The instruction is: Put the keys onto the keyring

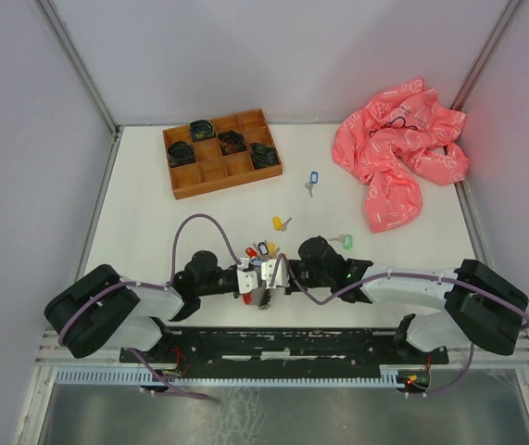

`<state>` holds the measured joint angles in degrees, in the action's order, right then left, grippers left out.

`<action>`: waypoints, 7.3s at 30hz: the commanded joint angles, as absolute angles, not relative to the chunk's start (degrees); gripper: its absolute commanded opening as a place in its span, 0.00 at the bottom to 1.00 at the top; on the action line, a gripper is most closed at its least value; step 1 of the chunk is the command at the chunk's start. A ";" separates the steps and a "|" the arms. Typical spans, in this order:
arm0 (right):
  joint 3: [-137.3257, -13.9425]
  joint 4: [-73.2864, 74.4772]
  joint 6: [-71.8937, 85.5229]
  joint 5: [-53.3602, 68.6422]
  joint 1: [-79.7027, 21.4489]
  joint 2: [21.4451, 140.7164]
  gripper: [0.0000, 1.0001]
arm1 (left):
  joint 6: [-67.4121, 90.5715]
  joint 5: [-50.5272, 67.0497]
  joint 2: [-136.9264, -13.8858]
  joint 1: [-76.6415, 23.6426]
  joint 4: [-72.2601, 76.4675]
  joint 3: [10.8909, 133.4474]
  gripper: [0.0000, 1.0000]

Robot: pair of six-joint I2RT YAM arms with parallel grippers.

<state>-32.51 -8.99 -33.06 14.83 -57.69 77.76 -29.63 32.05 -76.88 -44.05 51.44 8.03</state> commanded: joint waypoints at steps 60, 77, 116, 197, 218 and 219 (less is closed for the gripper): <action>-32.56 -8.48 -27.11 14.45 -58.26 74.53 0.32 | -26.46 31.02 -73.46 -44.29 54.50 9.49 0.03; -31.30 -14.72 -22.63 12.67 -58.20 77.63 0.31 | -26.03 30.73 -73.90 -44.30 54.54 9.73 0.03; -37.28 -5.76 -34.65 9.84 -60.28 74.39 0.01 | -23.03 32.15 -76.41 -44.25 54.50 11.26 0.27; -31.69 -4.97 -28.51 4.49 -58.74 65.53 0.01 | -12.40 38.94 -89.82 -39.48 72.37 11.34 0.03; -29.03 -14.99 -29.83 13.12 -58.73 66.13 0.32 | -10.32 38.78 -84.35 -39.17 65.22 12.76 0.03; -28.92 -15.97 -29.88 13.49 -58.77 66.65 0.32 | -10.10 38.91 -84.37 -39.18 64.95 12.94 0.03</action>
<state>-27.81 -10.48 -28.36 9.34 -58.76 65.28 -12.43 38.09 -85.69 -39.44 64.18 10.92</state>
